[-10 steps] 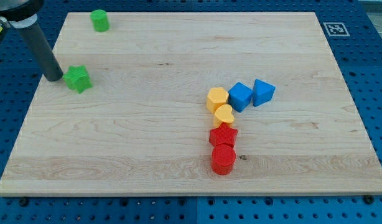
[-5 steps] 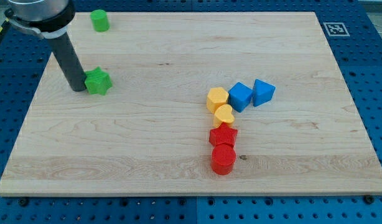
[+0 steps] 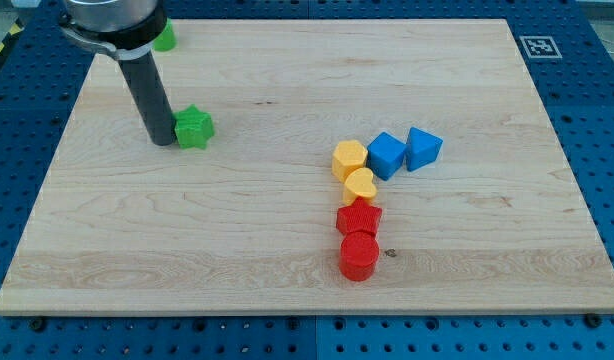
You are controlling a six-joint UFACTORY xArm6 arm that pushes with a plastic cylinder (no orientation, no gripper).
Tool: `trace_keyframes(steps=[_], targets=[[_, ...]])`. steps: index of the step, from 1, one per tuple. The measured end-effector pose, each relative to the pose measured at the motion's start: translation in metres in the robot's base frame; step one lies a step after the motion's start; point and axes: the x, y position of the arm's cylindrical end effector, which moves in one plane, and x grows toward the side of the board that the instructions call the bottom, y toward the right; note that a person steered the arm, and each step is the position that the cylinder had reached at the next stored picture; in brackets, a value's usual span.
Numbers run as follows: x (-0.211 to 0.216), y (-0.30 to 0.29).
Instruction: Push the green star to the left side of the yellow hexagon
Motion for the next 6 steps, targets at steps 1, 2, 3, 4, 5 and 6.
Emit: trace_keyframes(steps=[1, 2, 3, 4, 5, 6], targets=[[-0.013, 0.0], [-0.025, -0.004], [-0.032, 0.014], [-0.02, 0.039], [-0.004, 0.043], [0.0, 0.053]])
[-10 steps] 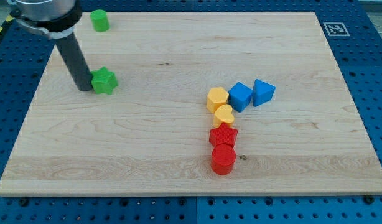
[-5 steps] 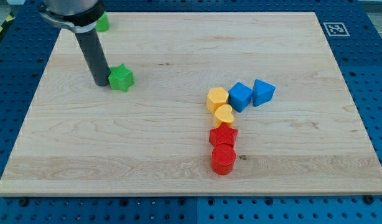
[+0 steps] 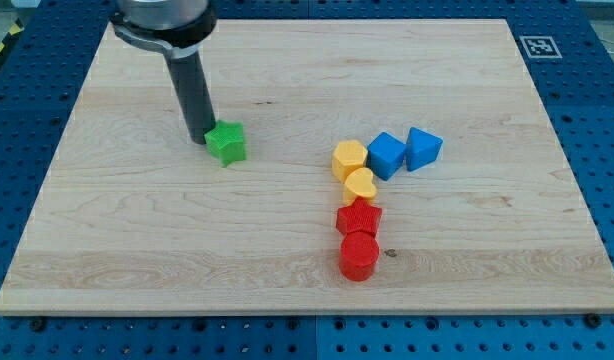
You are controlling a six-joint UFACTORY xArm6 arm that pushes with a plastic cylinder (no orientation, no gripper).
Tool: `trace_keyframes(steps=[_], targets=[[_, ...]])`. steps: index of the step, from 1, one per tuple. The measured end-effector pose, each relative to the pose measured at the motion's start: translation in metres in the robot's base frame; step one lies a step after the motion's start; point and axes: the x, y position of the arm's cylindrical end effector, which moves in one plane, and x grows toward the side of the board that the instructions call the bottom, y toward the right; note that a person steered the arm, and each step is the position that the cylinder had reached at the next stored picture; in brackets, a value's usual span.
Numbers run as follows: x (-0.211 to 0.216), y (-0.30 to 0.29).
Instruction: Push the green star to the left side of the yellow hexagon
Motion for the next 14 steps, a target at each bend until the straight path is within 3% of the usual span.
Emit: trace_keyframes(steps=[8, 12, 14], targets=[[0.035, 0.014], [0.018, 0.054], [0.042, 0.042]])
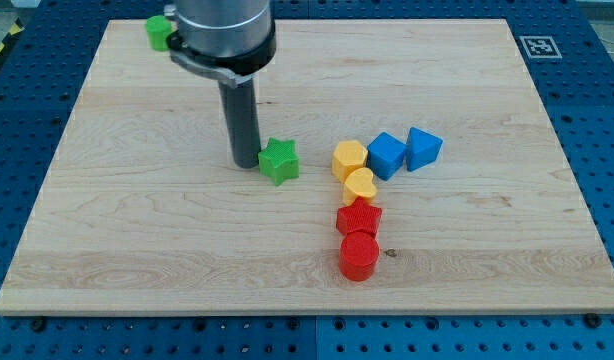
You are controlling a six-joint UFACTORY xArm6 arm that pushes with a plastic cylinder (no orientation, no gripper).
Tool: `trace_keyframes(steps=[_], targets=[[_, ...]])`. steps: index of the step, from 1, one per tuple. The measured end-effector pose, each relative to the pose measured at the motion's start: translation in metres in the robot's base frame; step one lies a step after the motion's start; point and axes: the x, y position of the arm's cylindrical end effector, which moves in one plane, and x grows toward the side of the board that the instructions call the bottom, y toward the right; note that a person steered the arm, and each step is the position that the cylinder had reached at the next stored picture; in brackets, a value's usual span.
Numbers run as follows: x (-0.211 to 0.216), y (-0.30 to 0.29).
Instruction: Push the green star to the left side of the yellow hexagon
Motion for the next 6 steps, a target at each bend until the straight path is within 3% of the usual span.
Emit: trace_keyframes(steps=[6], targets=[[0.007, 0.036]])
